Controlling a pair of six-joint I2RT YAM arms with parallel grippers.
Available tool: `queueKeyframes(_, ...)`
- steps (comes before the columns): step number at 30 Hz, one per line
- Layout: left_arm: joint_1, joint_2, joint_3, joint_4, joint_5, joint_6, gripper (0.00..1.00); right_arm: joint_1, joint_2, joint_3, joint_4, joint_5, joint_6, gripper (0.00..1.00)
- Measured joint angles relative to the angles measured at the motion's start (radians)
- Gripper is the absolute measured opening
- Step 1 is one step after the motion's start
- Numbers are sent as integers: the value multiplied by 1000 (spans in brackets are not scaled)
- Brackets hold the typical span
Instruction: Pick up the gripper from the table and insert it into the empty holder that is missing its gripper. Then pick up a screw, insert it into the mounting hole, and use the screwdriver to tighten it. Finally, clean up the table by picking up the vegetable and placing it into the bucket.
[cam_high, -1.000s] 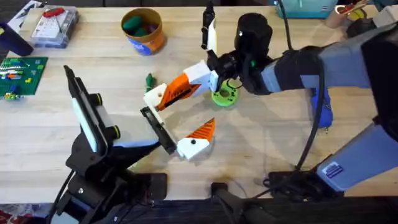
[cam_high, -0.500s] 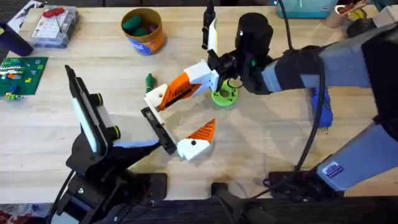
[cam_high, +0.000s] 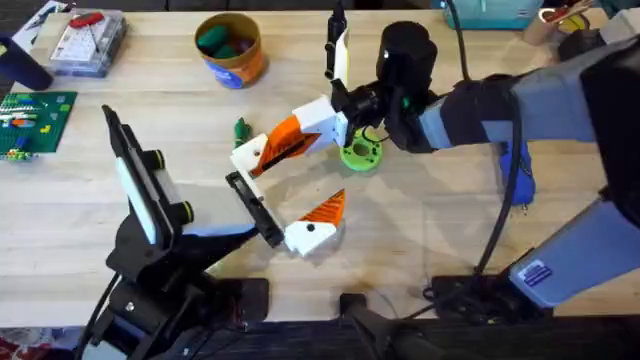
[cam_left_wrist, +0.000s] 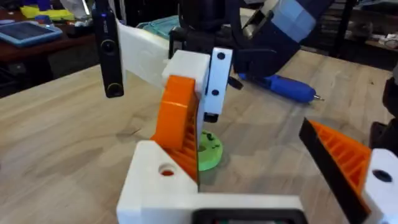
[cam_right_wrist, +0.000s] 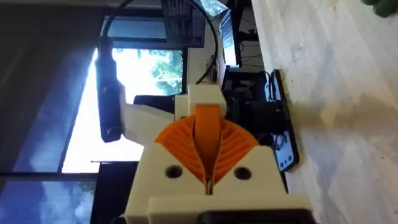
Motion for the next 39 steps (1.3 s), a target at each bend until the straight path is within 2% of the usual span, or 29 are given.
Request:
queueKeyframes(14,0,0,0,0,-1,0,990,0,0,0,3,0,9,20)
queueKeyframes(26,0,0,2,15,-2,15,990,0,0,-1,76,1,42,20)
queueKeyframes(39,0,0,1,-4,2,0,990,0,0,-35,87,34,73,20)
